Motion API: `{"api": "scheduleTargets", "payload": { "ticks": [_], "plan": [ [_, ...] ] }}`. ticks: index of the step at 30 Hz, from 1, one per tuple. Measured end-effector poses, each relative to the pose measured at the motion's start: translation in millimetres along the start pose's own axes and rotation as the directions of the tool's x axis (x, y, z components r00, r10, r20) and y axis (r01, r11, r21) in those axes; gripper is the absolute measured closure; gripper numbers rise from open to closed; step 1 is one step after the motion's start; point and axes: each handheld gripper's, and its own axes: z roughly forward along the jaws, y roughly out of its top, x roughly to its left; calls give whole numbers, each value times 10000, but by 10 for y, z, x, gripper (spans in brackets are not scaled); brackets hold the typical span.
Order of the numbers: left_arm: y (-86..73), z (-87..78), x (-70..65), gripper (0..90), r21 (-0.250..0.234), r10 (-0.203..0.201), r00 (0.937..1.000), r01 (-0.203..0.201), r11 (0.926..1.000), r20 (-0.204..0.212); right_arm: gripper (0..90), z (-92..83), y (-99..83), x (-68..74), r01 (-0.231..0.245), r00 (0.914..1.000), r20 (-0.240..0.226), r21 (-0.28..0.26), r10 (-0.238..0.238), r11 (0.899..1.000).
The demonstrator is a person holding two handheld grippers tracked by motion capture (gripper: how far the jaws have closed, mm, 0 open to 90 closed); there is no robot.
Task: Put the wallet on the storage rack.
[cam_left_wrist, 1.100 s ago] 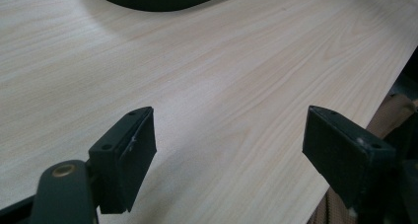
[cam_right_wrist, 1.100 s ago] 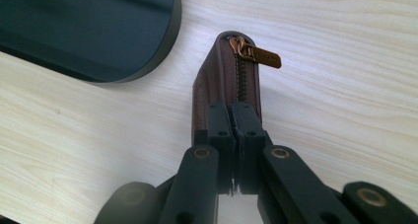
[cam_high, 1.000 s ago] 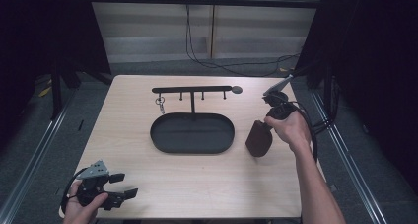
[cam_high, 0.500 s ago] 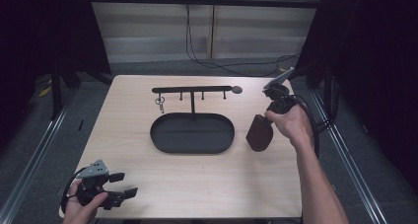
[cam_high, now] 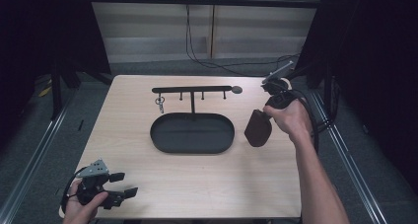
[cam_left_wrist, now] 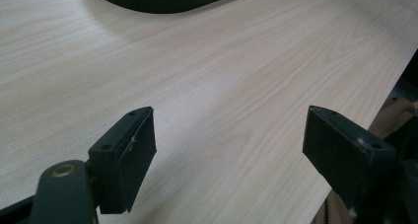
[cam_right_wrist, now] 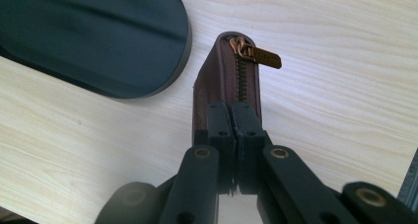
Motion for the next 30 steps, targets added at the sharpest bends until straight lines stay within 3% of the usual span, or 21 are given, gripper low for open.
{"api": "scheduleTargets", "payload": {
  "ticks": [9,15,24,30],
  "plan": [
    [1,-2,-4,203,-3,2,10000,-2,10000,41,885,-87,92,134,228,9997,-17,-70,-228,9997],
    [0,-6,-15,203,17,95,9999,-95,10000,39,886,-132,136,238,363,9993,-8,-475,-364,9982],
    [0,-11,-9,203,8,43,10000,-43,10000,-1,888,-57,228,406,624,9969,-453,-512,-647,9967],
    [-1,-16,-12,203,-34,36,10000,-36,10000,15,889,4,287,505,634,9954,-666,-878,-694,9941]
  ]
}}
